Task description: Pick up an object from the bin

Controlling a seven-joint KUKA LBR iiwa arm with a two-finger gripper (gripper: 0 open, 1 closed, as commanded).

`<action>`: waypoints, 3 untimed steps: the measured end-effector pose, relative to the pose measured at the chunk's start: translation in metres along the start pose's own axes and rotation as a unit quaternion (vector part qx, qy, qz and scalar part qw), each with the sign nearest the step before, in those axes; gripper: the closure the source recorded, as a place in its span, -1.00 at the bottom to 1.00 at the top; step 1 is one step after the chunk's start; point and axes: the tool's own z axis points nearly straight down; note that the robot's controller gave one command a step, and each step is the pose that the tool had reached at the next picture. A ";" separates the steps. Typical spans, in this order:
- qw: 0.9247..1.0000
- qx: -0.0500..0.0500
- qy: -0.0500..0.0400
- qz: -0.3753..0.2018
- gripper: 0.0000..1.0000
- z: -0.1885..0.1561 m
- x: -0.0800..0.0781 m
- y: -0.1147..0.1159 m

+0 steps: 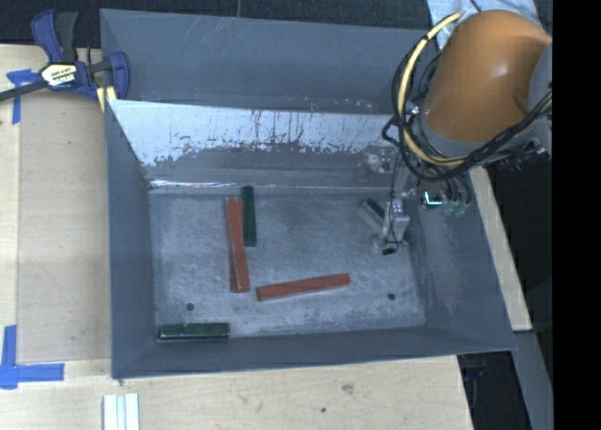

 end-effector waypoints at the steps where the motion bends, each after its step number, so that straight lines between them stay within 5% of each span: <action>1: 1.000 0.000 0.000 -0.016 -1.00 0.160 0.031 0.065; 3: 1.000 0.000 0.001 0.001 -1.00 0.124 0.066 0.084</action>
Offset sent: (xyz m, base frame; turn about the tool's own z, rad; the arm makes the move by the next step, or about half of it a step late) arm -0.0309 0.0648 -0.1576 -0.0285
